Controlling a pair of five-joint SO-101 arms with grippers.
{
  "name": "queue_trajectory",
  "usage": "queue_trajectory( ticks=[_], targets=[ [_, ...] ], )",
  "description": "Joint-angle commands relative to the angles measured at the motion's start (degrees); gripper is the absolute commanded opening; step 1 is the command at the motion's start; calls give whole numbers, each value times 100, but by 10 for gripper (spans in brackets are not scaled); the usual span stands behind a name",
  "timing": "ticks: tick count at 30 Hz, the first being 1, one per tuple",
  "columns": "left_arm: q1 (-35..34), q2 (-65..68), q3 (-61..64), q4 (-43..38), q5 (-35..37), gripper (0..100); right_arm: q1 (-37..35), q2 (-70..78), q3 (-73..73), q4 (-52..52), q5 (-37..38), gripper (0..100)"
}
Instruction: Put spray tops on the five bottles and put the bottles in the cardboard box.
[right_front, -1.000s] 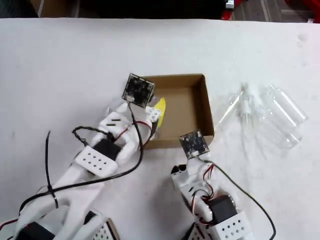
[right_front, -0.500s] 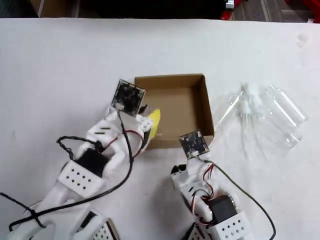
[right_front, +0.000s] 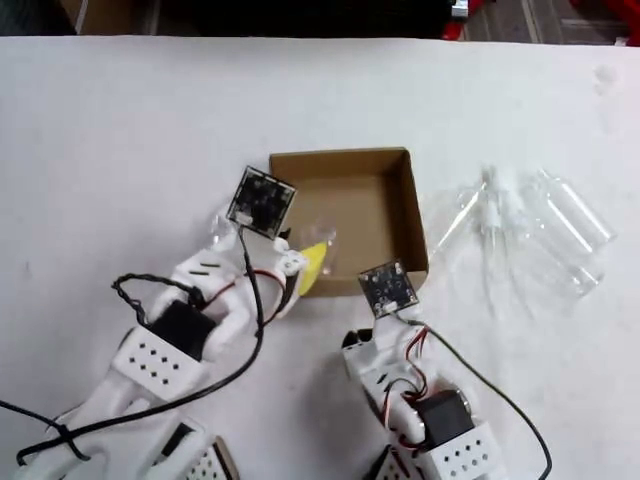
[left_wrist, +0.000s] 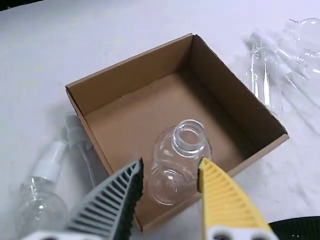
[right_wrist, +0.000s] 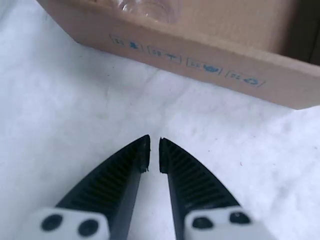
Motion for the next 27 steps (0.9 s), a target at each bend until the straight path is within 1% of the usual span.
queue_trajectory(
  ticks=[1,6,16,20,27],
  targets=[
    [84,-338,-484,132,-70,172,75,-31,53,13,62,18],
    [171,-312,-949,-44,-62,173,75,-31,53,13,62,18],
    [189,1103,-985,-633,-44,173,75,-31,53,13,62,18],
    [207,1200,-949,-853,-53,172,75,-31,53,13,62,18],
    [215,1209,-897,-888,-44,172,75,-31,53,13,62,18]
  ],
)
